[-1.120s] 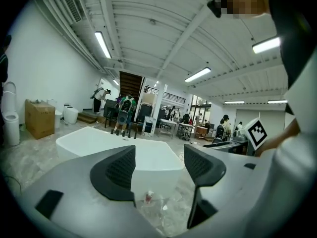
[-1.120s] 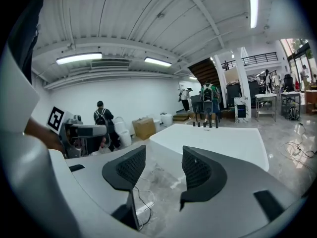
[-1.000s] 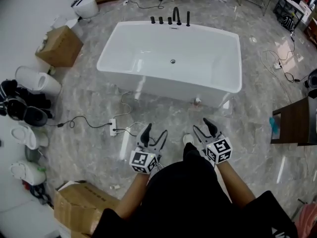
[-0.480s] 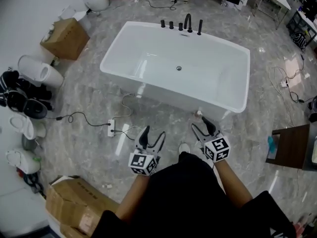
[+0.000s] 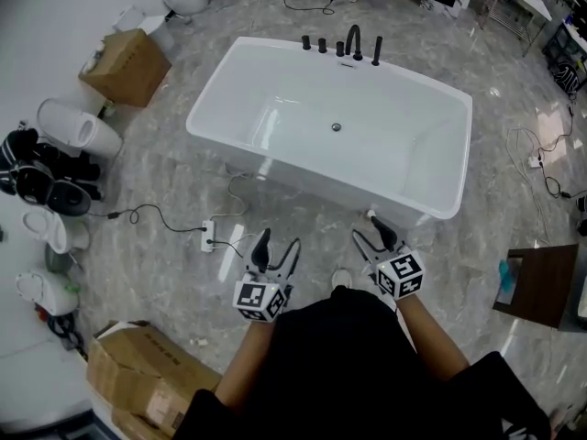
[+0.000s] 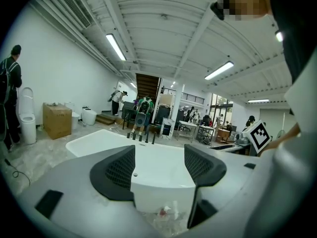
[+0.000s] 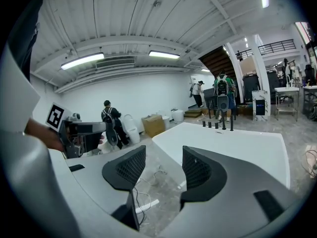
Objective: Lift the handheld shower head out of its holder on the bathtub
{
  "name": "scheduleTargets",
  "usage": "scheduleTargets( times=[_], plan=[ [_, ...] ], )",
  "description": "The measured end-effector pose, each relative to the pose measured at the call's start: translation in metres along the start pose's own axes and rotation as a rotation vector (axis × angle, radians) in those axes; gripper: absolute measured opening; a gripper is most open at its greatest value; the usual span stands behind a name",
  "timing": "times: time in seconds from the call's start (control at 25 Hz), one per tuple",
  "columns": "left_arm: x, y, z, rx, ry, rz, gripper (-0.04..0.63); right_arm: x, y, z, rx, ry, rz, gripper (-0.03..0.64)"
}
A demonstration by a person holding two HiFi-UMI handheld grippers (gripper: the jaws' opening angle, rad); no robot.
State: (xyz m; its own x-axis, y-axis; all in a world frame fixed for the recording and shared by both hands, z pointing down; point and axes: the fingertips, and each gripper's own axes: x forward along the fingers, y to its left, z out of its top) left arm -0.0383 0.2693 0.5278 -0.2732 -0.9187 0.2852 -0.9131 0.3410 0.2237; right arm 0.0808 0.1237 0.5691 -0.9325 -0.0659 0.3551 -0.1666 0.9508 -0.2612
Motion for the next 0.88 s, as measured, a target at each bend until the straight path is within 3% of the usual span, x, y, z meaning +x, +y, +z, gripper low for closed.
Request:
scheduleTargets(
  times=[0.56,0.88],
  plan=[
    [0.036,0.010,0.016,-0.010,0.001,-0.017,0.287,0.023,-0.040,0.012,0.021,0.011,-0.019,0.201],
    [0.098,0.040,0.027,-0.019,0.003,-0.106,0.287,0.042,-0.086,0.024,0.026,0.023,-0.136,0.201]
  ],
)
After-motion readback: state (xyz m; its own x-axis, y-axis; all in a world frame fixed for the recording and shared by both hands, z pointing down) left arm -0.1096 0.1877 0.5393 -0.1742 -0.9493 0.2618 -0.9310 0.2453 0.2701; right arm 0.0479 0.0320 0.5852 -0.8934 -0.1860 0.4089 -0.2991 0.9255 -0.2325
